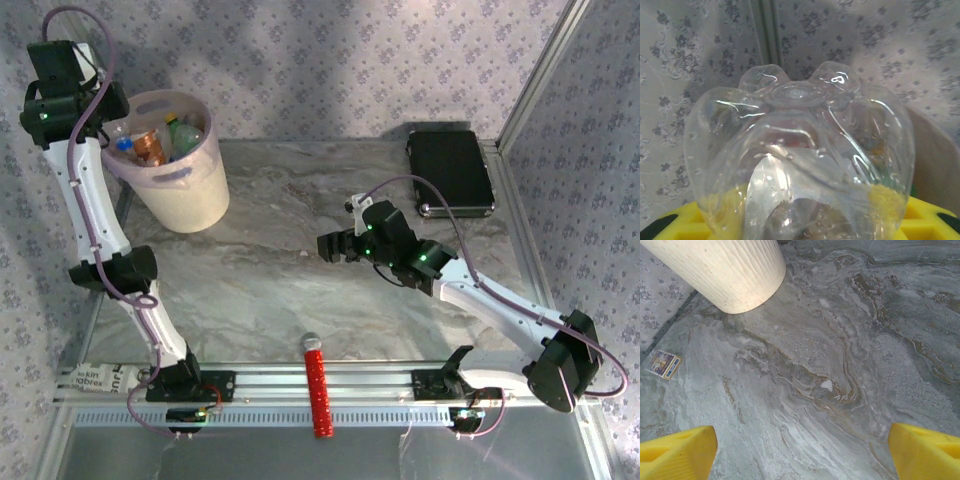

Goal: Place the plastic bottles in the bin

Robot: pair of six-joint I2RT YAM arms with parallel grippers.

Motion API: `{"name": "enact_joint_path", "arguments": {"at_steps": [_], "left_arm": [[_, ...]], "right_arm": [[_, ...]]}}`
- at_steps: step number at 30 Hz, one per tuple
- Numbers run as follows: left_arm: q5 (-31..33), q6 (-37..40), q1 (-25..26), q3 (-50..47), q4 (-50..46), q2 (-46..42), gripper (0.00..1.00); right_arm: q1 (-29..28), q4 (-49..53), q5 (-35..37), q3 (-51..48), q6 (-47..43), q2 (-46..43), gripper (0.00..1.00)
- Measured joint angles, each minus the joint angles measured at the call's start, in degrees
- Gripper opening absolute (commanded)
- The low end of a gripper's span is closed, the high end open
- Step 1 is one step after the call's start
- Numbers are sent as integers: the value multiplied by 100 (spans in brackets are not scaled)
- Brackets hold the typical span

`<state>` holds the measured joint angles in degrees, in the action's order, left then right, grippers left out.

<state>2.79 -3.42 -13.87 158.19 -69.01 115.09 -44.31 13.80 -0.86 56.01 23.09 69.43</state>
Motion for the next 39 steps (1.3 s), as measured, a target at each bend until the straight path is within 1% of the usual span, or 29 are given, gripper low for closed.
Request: {"name": "enact_joint_path", "arguments": {"at_steps": [4,9,11,12,16,18,20,21,28,30,33,35,39], "left_arm": [[136,63,-90,125,-4,258,34],[136,87,-114,262,0,544,34],[107,85,-114,264,-2,643,37],[85,87,-114,264,-2,695,41],[-22,118,-114,267,0,903,65],[-85,111,-114,267,-2,999,81],[-157,142,-114,264,-2,1045,95],[-199,125,-114,264,0,1051,97],[-205,101,-114,452,20,1049,98],[-166,81,-114,522,22,1049,97],[-142,20,-114,566,76,1036,89],[-144,-28,-114,581,138,1034,81],[-179,-59,-109,588,173,1047,72]], "right_arm": [[17,63,4,-28,0,0,90],[92,140,17,-107,0,24,90],[118,144,17,-107,0,37,90],[136,144,17,-107,-2,46,90],[170,166,13,-90,-24,160,89],[181,199,-4,-55,-35,271,89],[181,201,-9,-26,-48,369,89],[181,201,-13,-20,-48,409,89],[181,199,-98,63,-66,680,89],[181,201,-127,81,-76,752,89],[181,201,-155,83,-114,813,89],[184,199,-162,83,-116,837,89],[199,192,-197,83,-136,883,89]]}}
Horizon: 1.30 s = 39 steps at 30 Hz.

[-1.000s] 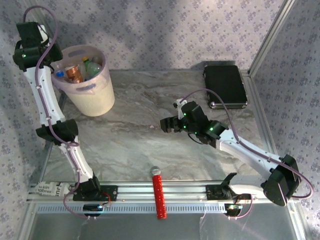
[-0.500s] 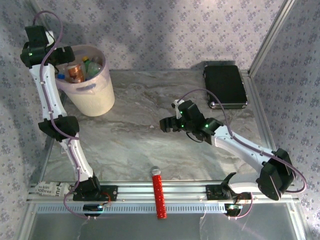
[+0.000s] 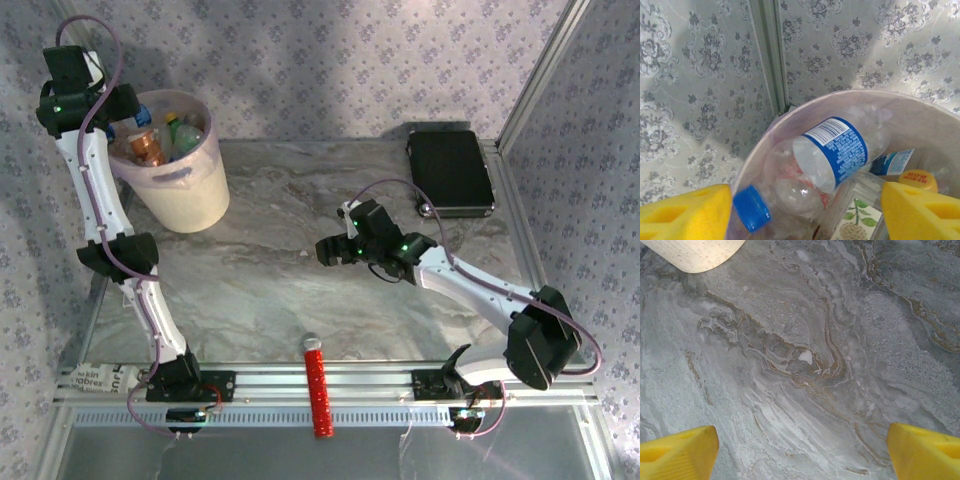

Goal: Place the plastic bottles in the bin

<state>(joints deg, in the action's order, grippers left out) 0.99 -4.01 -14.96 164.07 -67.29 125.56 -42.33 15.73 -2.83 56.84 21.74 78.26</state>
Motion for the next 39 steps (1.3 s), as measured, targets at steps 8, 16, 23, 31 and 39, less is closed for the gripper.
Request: {"name": "enact_joint_path", "arguments": {"at_steps": [8,16,23,31,39], "left_arm": [[-120,-9,164,116,-4,358,69],[-2,39,286,101,-79,131,77],[570,214,680,-210,-273,-1139,83],[2184,911,3263,-2771,323,-3327,89],[2568,372,4022,-7834,2037,-6227,94]], "right_arm": [[9,28,0,11,-17,22,89],[37,286,107,199,-46,-74,89],[122,688,551,389,-83,-555,89],[662,1537,1285,407,-168,-1515,91],[1742,1694,1775,-378,-601,-2114,96]]}}
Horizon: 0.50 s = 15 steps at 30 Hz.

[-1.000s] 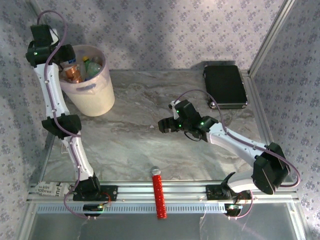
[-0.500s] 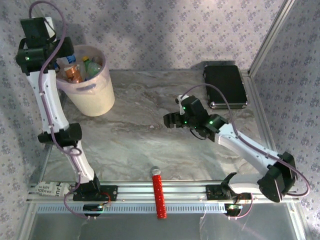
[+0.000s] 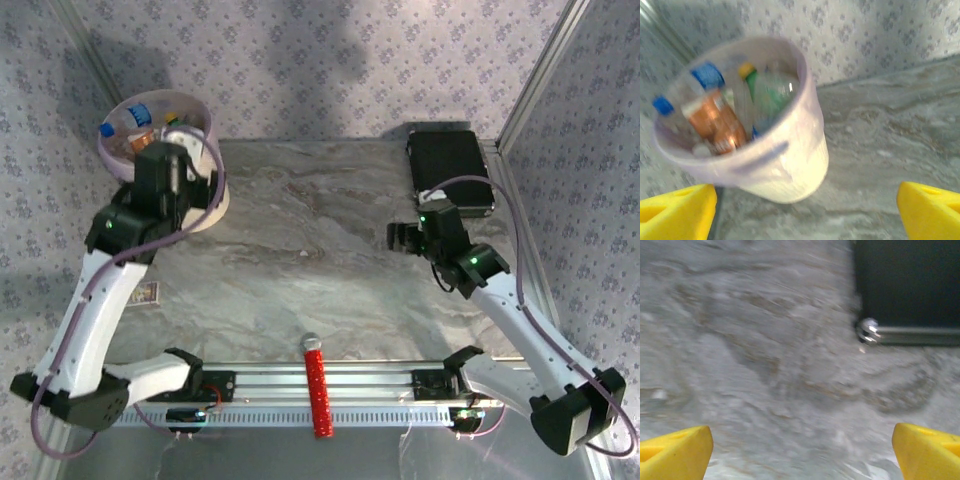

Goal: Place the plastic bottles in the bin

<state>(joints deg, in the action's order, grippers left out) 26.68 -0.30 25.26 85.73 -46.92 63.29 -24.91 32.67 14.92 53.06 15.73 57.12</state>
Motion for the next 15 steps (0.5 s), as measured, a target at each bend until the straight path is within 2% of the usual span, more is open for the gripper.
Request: {"name": "enact_joint_path", "arguments": {"at_steps": [7,11,15], "left_arm": [[256,-756,-13,-3217,1419,-1211,100],[291,-892,-162,-4245,2124,-1386,100],[140,-953,-658,-4942,2942,-1408,100]], "right_arm": [[1456,-667,-85,-949,-186,151,99],[1945,-1119,-74,-1318,-179,278,99],[2092,-1751,13,-1720,-212,310,99]]}}
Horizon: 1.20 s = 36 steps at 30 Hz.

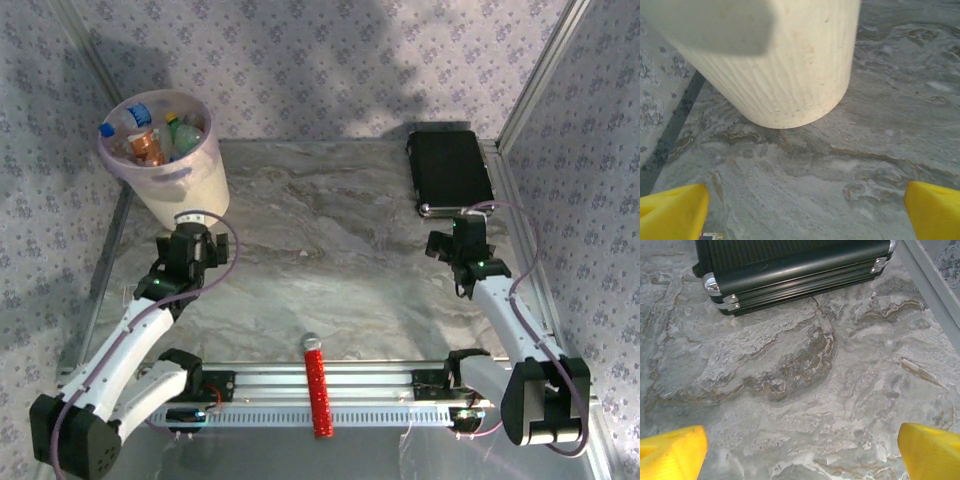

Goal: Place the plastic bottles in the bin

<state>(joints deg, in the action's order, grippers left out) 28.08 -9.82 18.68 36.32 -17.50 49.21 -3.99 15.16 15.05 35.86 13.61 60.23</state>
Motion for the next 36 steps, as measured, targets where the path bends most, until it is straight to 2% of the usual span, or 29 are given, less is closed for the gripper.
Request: {"name": "enact_joint_path", "arguments": {"at_steps": [7,15,21,30,36], "left_arm": [[-584,-33,-1034,-798,1429,498,100],[-1117,280,-1427,-1224,3182,1631,100],[-1596,446,-1849,-1344,4234,2496,100],[-2026,487,-2074,-1342,5549,3373,100],[-2275,581,-2076,-1331,5880,3790,100]], "right_arm": [[2,-1213,208,-501,-129,527,99],[28,-2616,387,-1145,-258,940,99],[57,-3480,538,-1200,-345,1161,99],[188,-4360,533,-1202,-599,1751,99],[328,-5193,376,-1215,-876,2214,99]]}}
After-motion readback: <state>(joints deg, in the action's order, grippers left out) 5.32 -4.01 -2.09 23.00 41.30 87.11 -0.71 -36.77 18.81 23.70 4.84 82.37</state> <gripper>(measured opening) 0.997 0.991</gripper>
